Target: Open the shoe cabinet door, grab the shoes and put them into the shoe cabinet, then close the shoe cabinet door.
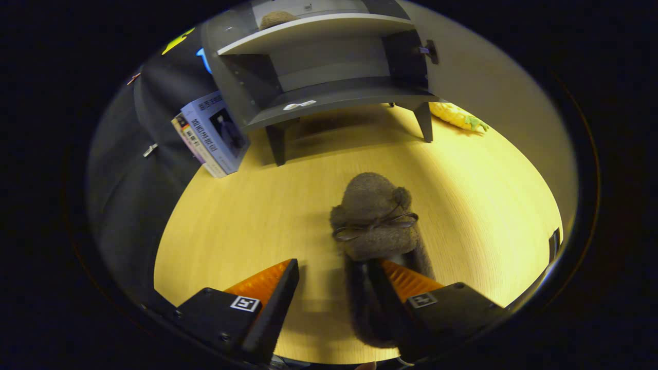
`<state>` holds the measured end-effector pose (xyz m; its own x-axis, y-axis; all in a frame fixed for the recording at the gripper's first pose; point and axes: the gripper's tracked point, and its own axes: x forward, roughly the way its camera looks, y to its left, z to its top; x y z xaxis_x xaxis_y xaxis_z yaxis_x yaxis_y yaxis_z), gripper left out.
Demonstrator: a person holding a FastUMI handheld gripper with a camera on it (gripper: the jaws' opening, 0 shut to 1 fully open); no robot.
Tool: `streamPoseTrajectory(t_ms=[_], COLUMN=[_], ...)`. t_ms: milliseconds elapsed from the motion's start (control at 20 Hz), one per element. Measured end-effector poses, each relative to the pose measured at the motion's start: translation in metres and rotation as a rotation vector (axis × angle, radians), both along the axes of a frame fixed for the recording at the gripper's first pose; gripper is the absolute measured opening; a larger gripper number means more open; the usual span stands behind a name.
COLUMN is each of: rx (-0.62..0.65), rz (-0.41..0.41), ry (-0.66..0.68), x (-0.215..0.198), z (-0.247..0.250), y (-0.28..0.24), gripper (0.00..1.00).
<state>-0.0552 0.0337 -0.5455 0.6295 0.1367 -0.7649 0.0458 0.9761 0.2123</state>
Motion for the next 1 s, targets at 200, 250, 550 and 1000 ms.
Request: streamPoseTrajectory(t_ms=[200,250,550,1000], rx=[-0.071,-0.098,-0.116,-0.108], rz=[0.007,0.006,-0.005,0.013], ry=[-0.096,-0.124,-0.221,-0.409], x=[0.03,0.038,0.055,0.055], z=[-0.012,-0.013,-0.011,0.152], y=[0.001,-0.001,-0.01,-0.031], gripper=[0.77,0.73,0.2,0.08])
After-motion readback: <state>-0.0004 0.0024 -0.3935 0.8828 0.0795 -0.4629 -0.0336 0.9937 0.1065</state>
